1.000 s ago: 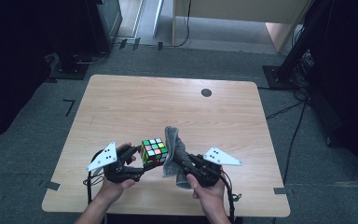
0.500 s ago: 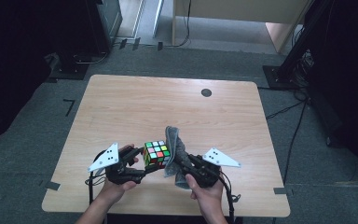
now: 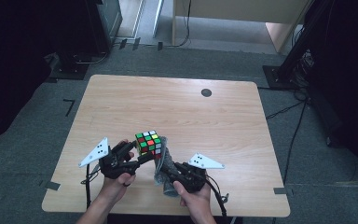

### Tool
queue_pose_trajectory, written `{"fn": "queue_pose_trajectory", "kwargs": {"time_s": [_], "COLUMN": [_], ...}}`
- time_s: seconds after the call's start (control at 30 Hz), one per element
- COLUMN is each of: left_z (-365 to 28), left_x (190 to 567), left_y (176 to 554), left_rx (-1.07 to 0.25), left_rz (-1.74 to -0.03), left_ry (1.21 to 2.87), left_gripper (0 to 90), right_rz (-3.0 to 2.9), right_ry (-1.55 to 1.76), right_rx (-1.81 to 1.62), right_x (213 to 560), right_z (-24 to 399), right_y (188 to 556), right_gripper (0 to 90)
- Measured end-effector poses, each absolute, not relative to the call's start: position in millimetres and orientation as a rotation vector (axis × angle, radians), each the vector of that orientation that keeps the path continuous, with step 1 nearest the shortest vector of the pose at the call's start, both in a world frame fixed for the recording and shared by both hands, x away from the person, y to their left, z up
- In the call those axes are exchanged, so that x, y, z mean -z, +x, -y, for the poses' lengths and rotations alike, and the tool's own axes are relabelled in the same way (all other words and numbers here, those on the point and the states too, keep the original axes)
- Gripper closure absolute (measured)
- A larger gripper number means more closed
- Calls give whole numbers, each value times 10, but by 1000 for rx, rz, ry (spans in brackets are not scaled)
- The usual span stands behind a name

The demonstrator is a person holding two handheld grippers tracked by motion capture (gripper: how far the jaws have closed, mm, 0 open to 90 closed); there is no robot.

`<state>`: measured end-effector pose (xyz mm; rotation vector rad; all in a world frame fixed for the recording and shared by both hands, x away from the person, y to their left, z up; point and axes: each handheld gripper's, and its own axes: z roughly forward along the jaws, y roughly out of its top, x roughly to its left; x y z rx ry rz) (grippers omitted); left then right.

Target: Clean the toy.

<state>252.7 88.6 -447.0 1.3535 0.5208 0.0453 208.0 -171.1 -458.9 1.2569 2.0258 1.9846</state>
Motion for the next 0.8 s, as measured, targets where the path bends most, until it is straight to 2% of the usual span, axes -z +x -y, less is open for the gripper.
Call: {"fn": "queue_pose_trajectory", "kwargs": {"time_s": [0.33,0.47,0.63,0.8], "left_z": [-700,-695,-806,-789], "left_x": [4509,4504,4473,4482], "left_y": [2452,2460,2496,2490], "left_rx": [-31,-42,-60,-55], "left_rz": [-489,-492,-520,-516], "left_ry": [1401,1414,1381,1382], "left_gripper": [343,343,343,343], "right_rz": [-2059,-2159,-2025,-1972], "right_ry": [1147,1084,1260,1215], "right_rx": [-1990,-1859,-1836,-1934], "right_x": [4599,4613,4618,4557], "right_z": [1552,1473,1699,1719], "right_y": [1992,1986,2065,2036], "right_gripper": [726,724,725,724]}}
